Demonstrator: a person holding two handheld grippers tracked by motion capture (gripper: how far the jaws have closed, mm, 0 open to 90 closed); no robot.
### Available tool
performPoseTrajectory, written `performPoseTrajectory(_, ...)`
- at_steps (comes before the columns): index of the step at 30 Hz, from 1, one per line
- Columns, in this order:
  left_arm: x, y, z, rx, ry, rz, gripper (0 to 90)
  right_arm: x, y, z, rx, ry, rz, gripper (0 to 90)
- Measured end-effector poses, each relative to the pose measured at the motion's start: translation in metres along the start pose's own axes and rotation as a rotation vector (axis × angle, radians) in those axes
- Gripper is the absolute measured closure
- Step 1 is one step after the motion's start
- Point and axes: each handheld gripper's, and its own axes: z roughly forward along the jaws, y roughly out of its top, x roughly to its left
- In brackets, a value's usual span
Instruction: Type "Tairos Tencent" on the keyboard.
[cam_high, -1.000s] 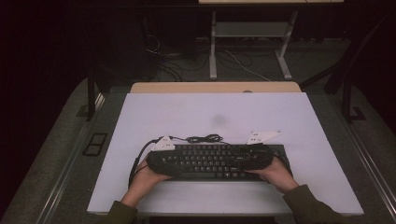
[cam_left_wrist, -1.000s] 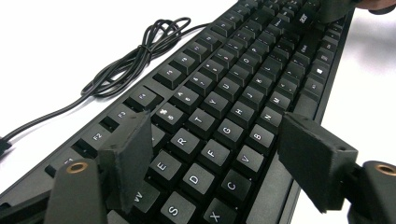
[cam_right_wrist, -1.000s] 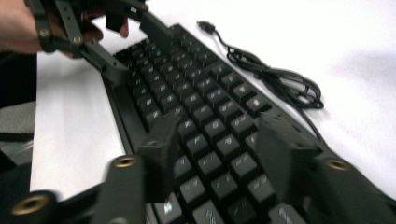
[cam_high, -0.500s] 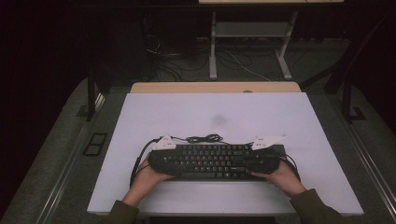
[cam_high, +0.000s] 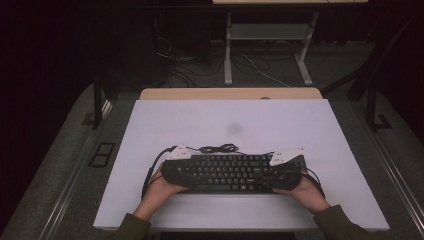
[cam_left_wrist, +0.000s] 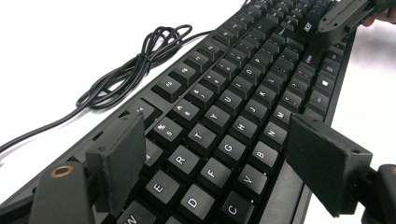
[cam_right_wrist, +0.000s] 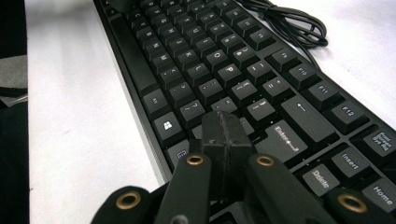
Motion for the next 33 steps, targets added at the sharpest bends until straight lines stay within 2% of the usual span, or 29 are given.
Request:
performPoseTrajectory(10,0.001,0.004,0.003,-0.004,0.005,0.011,21.4,-0.002,-0.002,0.005,0.035,-0.017,-0.016,89.3)
performPoseTrajectory(15,0.002,0.006,0.002,-0.005,0.007,0.025,27.8,-0.002,-0.003,0.006,0.048,-0.016,-0.020,89.3)
performPoseTrajectory(18,0.002,0.008,0.001,-0.020,0.010,0.021,35.5,-0.002,-0.003,0.006,0.049,-0.015,-0.018,89.3)
performPoseTrajectory(21,0.003,0.009,0.001,-0.023,0.013,0.026,46.7,-0.002,-0.004,0.006,0.048,-0.015,-0.017,89.3)
performPoseTrajectory(28,0.004,0.011,0.004,-0.010,0.006,0.042,74.5,-0.002,-0.004,0.007,0.046,-0.017,-0.017,89.3)
performPoseTrajectory(33,0.005,0.012,0.007,0.021,-0.005,0.057,88.6,-0.001,-0.004,0.007,0.045,-0.016,-0.019,89.3)
